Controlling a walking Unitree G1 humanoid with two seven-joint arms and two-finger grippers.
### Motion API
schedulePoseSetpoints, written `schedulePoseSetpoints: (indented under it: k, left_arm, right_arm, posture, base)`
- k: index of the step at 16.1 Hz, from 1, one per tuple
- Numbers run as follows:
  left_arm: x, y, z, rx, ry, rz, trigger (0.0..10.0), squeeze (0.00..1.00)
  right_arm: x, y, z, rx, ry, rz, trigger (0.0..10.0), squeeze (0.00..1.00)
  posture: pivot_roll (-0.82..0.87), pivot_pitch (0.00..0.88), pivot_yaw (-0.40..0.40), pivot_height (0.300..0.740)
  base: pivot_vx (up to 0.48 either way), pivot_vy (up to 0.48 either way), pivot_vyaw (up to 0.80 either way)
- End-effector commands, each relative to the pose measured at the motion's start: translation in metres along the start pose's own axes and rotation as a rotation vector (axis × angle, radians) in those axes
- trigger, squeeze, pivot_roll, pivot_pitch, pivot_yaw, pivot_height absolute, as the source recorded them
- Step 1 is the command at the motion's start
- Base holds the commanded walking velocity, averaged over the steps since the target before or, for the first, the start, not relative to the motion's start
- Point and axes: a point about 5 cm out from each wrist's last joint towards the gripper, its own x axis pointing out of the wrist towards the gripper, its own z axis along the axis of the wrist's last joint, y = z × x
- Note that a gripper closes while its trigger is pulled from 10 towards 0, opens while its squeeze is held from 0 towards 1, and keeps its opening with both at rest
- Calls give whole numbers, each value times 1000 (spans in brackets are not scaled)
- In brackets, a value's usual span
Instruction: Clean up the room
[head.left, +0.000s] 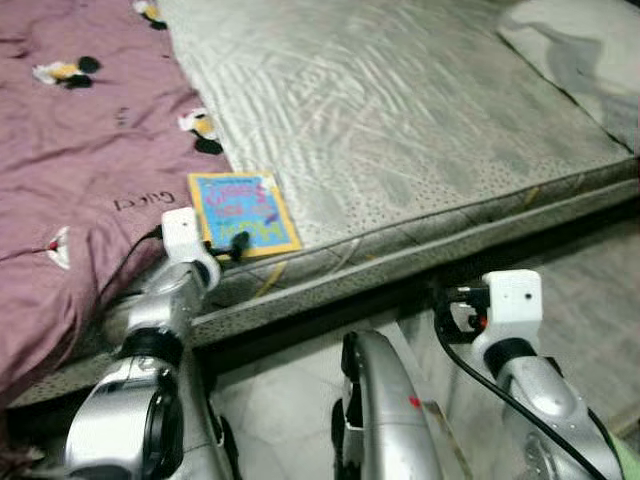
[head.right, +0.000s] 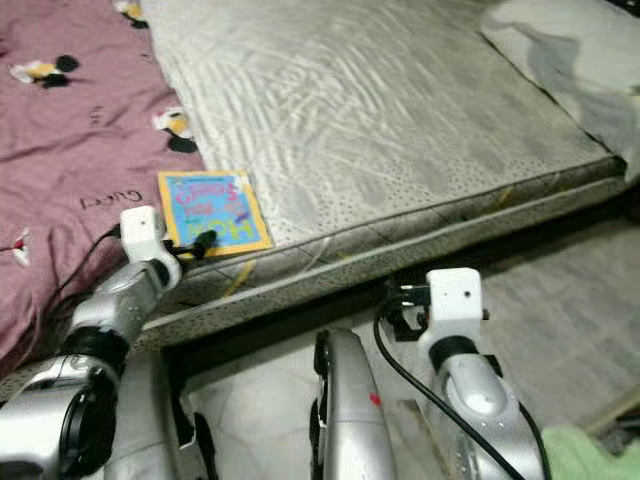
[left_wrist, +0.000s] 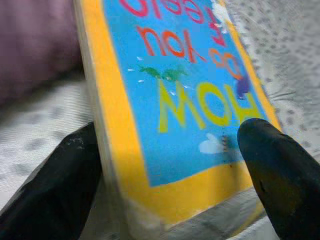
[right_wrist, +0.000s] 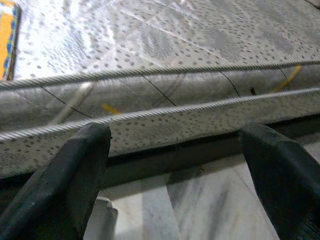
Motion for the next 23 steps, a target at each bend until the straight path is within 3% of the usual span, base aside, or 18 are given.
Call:
schedulePoseSetpoints:
  k: [1,4,5,6,11,14,23]
  left_arm:
    - [1,-1,-4,-43,11,-12,10000,0]
    - [3,-3,-7,-128,16,-57,10000,0]
    - [4,-4,-6,-162,18,-65,4510,0]
    - [4,-4,-6,-170,13,-61,0,0]
    - [5,-2,-5,-256,-3,-52,0,0]
    - [3,5,-8,-243,4,-41,0,0]
    - [2,13,2,-326,-50,-8,0,0]
  right_arm:
    - [-4,-5,2,-11,0,-20,10000,0]
    - [-7,-5,4,-16,4,-20,10000,0]
    - [-7,-5,5,-18,5,-20,10000,0]
    - [-7,-6,5,-20,5,-22,10000,0]
    - [-3,-8,10,-7,-13,-20,10000,0]
    - [4,2,11,14,-28,26,10000,0]
    - [12,-1,15,18,-58,41,10000,0]
  posture:
    - [-290,212,-101,528]
    - [-309,216,-109,528]
    - [-314,214,-109,528]
    - [-316,211,-109,528]
    - [-292,195,-114,528]
    - [-274,175,-116,528]
    - [-270,141,-119,528]
  base:
    - [0,0,0]
    - [0,0,0]
    - [0,0,0]
    - [0,0,0]
    - [0,0,0]
    - [0,0,0]
    - [0,0,0]
